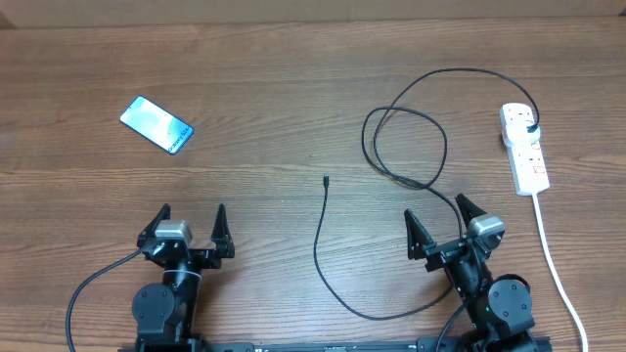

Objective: Plug charger to phone and switch on socket

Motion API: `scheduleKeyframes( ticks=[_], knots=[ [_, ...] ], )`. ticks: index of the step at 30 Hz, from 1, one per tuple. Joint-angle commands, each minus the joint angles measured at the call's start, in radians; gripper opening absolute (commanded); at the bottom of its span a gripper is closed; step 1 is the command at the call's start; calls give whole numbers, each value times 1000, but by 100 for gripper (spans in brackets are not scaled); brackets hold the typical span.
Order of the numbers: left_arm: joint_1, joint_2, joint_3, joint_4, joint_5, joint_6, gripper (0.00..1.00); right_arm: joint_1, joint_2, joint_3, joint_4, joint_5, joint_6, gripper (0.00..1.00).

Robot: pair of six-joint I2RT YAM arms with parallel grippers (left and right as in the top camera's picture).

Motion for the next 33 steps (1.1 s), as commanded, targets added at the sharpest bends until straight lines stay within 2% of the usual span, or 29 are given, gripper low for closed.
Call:
scheduleKeyframes(
  ticks=[1, 14, 22, 29, 33],
  knots=[
    [6, -9, -7, 2, -10, 15, 100, -4, -11, -11, 3, -5, -4, 100],
    [7, -9, -7, 2, -16, 16, 100, -4, -11, -11, 3, -5, -5, 100],
    [7, -9, -7, 5, -79, 14, 100, -4, -11, -11, 3, -5, -4, 100],
    [5, -9, 4, 2, 75, -64, 99, -4, -11, -11, 3, -5, -5, 100],
    [5, -6, 82, -33, 100, -49, 100, -4, -11, -11, 3, -5, -4, 100]
  ],
)
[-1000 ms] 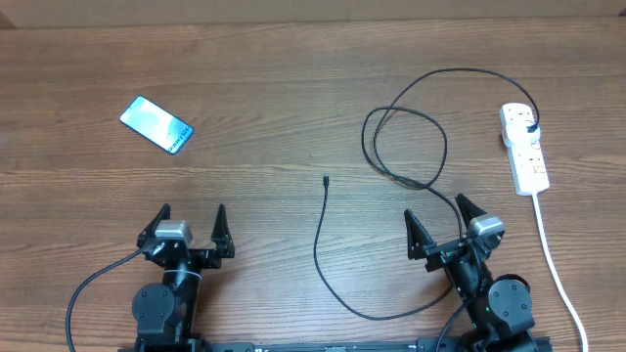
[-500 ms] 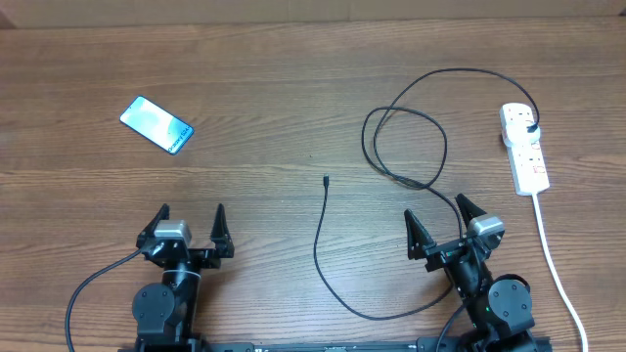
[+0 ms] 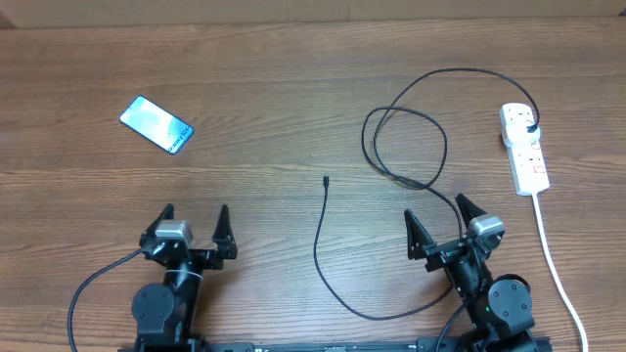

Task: Plug charger to phone and switch on socket
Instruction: 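Move the left gripper forward over the blue smartphone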

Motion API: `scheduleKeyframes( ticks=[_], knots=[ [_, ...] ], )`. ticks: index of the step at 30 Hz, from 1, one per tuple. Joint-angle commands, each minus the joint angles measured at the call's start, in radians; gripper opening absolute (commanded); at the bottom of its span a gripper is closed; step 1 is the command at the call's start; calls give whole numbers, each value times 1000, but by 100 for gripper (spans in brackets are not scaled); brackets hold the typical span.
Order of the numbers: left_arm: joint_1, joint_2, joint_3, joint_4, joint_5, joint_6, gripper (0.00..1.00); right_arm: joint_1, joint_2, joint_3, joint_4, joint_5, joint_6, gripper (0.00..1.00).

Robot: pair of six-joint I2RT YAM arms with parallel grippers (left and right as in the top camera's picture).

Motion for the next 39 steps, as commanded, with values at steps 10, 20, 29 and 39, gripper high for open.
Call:
scheduleKeyframes(
  ticks=[10, 20, 29, 39],
  knots=[
    [5, 343, 495, -326, -123, 9, 100, -3, -11, -11, 3, -5, -5, 100],
    [5, 1044, 1066, -771, -147, -64, 99, -3, -11, -11, 3, -5, -5, 100],
    [5, 1460, 1320, -890, 48, -62, 100, -3, -11, -11, 3, -5, -5, 100],
    [5, 1633, 1320, -814, 24, -92, 100, -3, -11, -11, 3, -5, -5, 100]
  ],
)
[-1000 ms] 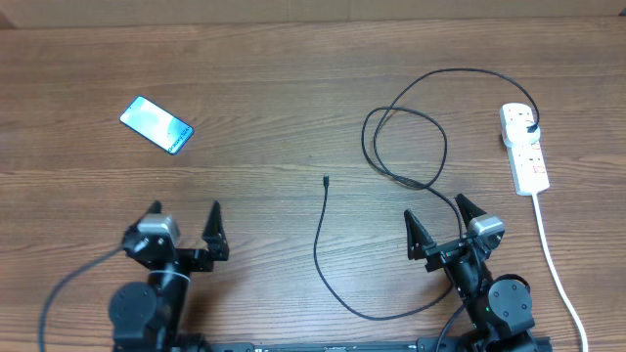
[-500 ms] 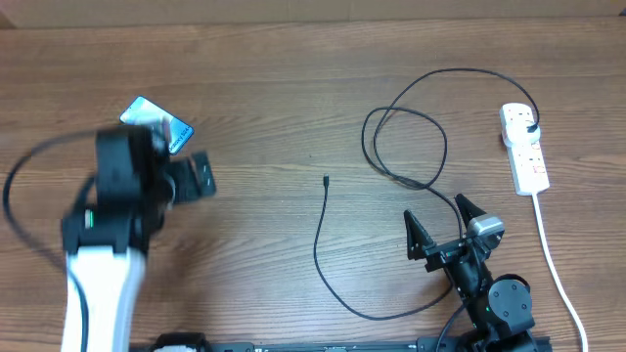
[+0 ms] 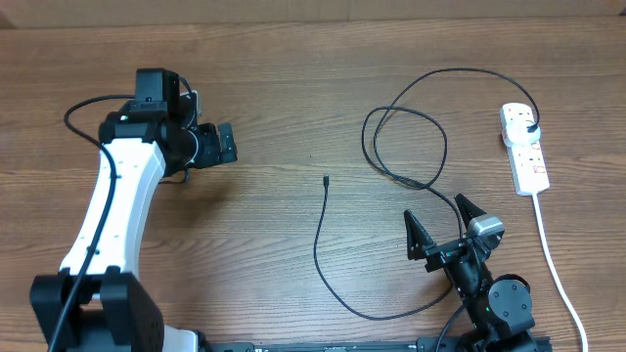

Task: Plug charger to phone and switch on socket
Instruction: 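Move the left gripper forward over the blue smartphone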

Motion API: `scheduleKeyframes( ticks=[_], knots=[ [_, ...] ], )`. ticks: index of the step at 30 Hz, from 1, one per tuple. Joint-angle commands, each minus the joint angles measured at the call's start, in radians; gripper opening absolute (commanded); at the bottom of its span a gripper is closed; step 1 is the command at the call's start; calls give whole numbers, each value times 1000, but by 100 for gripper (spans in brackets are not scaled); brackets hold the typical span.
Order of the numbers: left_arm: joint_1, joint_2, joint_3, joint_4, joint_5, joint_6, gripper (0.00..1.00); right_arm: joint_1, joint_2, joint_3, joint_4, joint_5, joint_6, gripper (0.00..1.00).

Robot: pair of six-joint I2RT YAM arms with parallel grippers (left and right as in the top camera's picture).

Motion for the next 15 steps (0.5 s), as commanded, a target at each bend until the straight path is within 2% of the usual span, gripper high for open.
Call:
scheduleKeyframes(
  ticks=[1, 3, 6, 11, 15],
  knots=[
    [5, 14, 21, 27, -69, -86, 100, -3, -11, -11, 3, 2, -4, 100],
    [5, 15, 22, 35, -166, -217, 100, -3, -11, -11, 3, 2, -5, 100],
    [6, 23, 45, 43, -227, -307, 100, -3, -11, -11, 3, 2, -4, 100],
    [15, 104, 212, -27, -308, -376, 100, -3, -11, -11, 3, 2, -4, 100],
    [40, 223, 397, -111, -317, -379, 100, -3, -11, -11, 3, 2, -4, 100]
  ],
)
